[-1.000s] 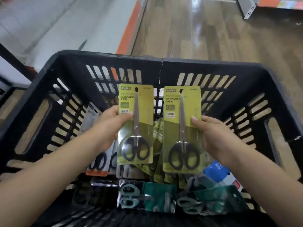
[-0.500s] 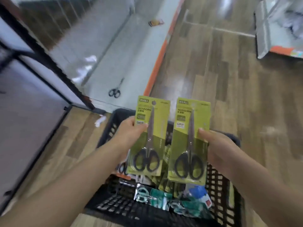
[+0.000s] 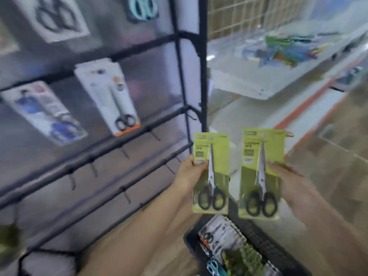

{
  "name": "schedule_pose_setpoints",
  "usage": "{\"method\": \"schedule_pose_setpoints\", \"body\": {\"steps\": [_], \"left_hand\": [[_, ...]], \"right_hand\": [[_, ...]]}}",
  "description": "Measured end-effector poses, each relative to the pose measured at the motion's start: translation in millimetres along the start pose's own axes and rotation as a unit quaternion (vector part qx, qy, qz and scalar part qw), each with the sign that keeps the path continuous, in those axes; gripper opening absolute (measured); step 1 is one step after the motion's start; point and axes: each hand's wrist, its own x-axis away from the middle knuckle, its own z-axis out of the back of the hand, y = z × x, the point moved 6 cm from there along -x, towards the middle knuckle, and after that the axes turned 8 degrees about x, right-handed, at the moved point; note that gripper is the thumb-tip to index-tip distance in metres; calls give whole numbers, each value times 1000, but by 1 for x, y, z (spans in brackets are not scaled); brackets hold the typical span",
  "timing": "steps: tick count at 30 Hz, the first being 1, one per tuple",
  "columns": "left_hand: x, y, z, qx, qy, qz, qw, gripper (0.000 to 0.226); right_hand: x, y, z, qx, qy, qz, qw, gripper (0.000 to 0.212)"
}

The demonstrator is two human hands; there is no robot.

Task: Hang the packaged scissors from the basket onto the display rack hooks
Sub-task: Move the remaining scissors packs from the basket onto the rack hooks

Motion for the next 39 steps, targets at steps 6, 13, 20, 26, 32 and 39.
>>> {"method": "schedule_pose_setpoints", "body": {"steps": [6,13,20,26,32,39], "left_hand": [[87,-17,91,45,132,0,990,5],[204,-147,193,151,284,99,942,10],[278,-185,240,252,383,124,880,6],[293,-174,309,283,422,96,856,5],[306,-172,382,310,443,81,837,8],[292,-166,453,271,445,76,850,24]], "right_hand": [[67,18,-64,3,-119,-30,992,17],[107,116,-114,129,-188,-79,970,35],[150,158,-185,236,-282,-98,925,20],[177,151,-269,297,-316,-74,898,24],[207,155,-367,340,-318,-40,884,57],[220,158,-472,367,-340,-10,866,66]]}}
